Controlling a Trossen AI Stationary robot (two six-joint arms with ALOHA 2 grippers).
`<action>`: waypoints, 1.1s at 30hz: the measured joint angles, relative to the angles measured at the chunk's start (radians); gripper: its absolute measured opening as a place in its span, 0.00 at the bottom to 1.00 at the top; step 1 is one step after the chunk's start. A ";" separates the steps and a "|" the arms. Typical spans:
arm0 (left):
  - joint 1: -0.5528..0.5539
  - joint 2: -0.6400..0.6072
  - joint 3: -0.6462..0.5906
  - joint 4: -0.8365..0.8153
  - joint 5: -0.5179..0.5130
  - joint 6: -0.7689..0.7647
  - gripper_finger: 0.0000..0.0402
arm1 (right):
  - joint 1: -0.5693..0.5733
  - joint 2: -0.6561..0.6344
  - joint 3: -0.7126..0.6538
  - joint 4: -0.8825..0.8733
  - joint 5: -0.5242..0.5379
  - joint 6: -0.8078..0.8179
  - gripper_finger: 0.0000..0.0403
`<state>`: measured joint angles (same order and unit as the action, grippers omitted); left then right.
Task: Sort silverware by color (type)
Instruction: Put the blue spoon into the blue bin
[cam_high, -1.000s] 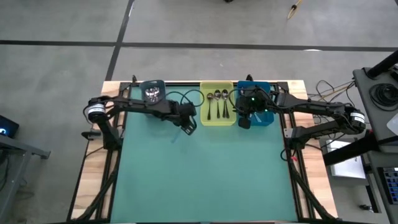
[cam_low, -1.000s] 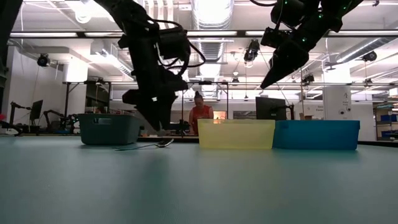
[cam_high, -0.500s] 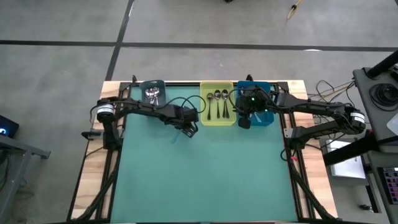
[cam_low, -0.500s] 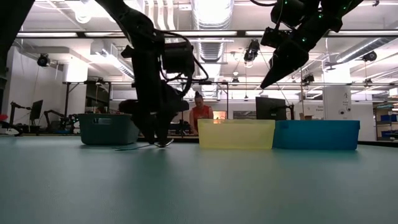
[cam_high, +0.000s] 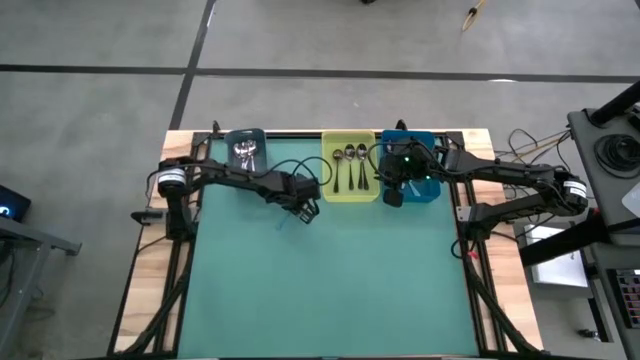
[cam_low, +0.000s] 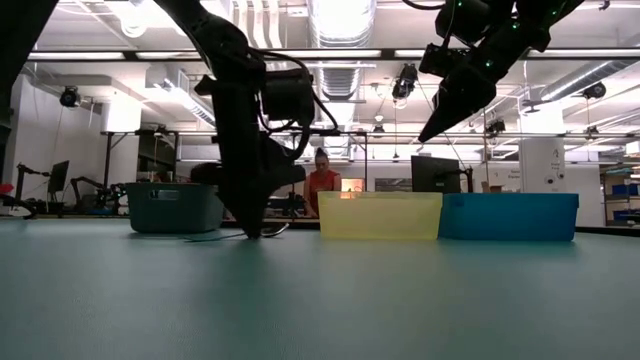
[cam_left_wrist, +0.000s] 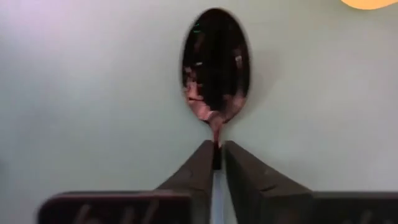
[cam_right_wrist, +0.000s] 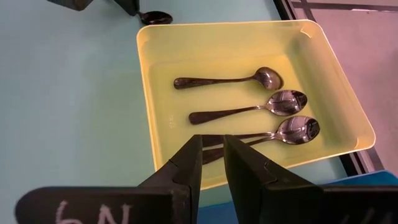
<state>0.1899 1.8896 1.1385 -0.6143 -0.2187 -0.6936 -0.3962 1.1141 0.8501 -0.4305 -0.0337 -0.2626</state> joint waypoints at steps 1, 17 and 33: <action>-0.002 -0.001 0.000 -0.002 -0.001 -0.009 0.03 | 0.000 0.000 0.000 0.000 0.000 0.000 0.15; -0.120 -0.139 0.022 -0.027 -0.254 0.141 0.00 | 0.000 0.000 0.000 0.109 -0.014 0.042 0.15; -0.219 -0.181 0.190 0.192 -0.766 0.548 0.00 | 0.027 0.230 -0.001 0.729 -0.078 0.147 0.15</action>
<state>-0.0292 1.7085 1.3281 -0.4220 -0.9847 -0.1455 -0.3687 1.3442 0.8490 0.2981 -0.1120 -0.1155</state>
